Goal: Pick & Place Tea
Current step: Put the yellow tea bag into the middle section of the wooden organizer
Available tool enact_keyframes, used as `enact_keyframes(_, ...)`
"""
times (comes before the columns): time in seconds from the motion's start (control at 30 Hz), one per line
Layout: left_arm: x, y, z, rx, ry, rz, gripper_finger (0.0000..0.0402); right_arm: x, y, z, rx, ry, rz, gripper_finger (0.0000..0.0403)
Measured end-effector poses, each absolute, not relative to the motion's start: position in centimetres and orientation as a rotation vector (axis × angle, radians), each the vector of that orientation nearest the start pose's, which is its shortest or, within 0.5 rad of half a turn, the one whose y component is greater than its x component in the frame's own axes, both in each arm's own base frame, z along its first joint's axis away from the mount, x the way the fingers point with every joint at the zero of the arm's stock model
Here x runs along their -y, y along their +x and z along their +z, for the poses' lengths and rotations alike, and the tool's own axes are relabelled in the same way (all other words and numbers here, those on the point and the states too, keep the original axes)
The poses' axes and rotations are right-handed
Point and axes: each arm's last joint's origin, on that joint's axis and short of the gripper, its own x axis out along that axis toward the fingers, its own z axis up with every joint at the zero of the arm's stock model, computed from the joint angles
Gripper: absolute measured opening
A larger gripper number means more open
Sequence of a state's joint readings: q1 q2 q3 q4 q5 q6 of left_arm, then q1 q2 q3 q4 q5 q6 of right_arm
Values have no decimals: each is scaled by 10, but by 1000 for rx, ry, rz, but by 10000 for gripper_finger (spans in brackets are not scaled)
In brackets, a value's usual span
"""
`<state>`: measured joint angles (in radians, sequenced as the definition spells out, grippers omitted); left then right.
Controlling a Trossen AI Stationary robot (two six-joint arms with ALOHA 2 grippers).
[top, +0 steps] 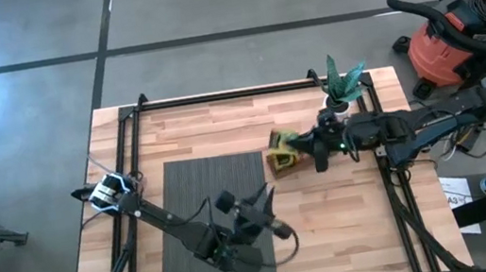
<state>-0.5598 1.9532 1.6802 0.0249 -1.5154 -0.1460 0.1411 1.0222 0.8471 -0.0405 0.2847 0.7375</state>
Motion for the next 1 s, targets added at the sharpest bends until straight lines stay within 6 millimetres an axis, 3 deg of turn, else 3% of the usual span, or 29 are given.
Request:
enact_keyframes(0.23,171,389,349,71,-189,965,74,-43,203,328,16,700,-459,13)
enact_keyframes(0.37,141,397,366,87,-352,789,74,-63,194,314,109,758,-513,13)
enact_keyframes(0.5,113,410,368,39,-478,577,74,-79,189,305,252,832,-511,13)
enact_keyframes(0.63,95,415,365,24,-531,571,74,-90,179,302,368,849,-623,13)
enact_keyframes(1.0,66,426,370,23,-612,407,73,-97,179,281,369,883,-640,22)
